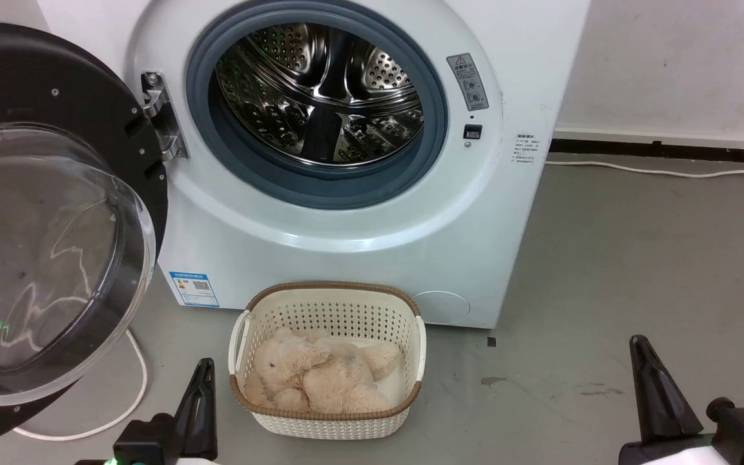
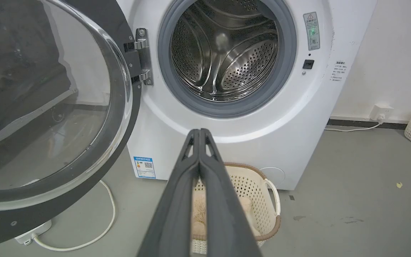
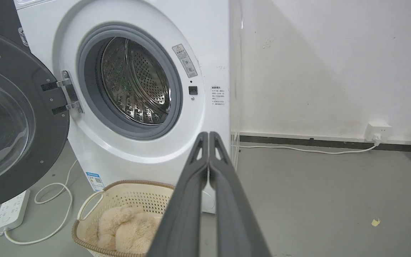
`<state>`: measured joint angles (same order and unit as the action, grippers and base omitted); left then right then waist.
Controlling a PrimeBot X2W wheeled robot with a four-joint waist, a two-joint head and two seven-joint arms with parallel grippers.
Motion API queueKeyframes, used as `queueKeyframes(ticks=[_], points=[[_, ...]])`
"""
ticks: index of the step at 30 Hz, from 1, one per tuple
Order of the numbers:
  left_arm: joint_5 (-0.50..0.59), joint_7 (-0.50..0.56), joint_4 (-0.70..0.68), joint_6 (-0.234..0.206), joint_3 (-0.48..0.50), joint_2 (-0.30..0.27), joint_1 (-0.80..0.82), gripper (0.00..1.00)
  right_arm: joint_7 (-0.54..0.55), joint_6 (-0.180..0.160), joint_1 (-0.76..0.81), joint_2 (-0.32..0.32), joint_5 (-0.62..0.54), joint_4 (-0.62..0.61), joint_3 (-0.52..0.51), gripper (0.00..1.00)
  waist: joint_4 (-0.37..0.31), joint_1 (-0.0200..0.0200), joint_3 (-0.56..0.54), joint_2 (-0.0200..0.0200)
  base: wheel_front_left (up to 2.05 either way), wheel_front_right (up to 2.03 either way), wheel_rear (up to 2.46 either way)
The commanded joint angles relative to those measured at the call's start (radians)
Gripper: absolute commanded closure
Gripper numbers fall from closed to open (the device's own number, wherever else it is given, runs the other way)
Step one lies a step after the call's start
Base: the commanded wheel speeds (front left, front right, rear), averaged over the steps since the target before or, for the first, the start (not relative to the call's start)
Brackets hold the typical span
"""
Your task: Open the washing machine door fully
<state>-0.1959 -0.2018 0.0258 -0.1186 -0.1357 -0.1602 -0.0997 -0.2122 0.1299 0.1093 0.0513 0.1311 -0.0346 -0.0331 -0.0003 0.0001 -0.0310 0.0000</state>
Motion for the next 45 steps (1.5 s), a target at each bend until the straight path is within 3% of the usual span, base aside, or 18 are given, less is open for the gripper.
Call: queueKeyframes(ticks=[1, 45], points=[[0.014, 0.012, -0.004, 0.01, 0.011, 0.011, 0.017, 1.0, 0.011, 0.0, -0.019, 0.0, -0.013, 0.005, 0.002, 1.0, 0.0, 0.0, 0.001, 0.0, 0.0, 0.0, 0.0], [0.107, 0.109, -0.015, 0.065, 0.074, 0.062, 0.059, 1.0, 0.114, 0.0, -0.065, -0.001, -0.073, 0.02, 0.018, 1.0, 0.0, -0.0001, 0.016, 0.0, 0.0, 0.0, 0.0]])
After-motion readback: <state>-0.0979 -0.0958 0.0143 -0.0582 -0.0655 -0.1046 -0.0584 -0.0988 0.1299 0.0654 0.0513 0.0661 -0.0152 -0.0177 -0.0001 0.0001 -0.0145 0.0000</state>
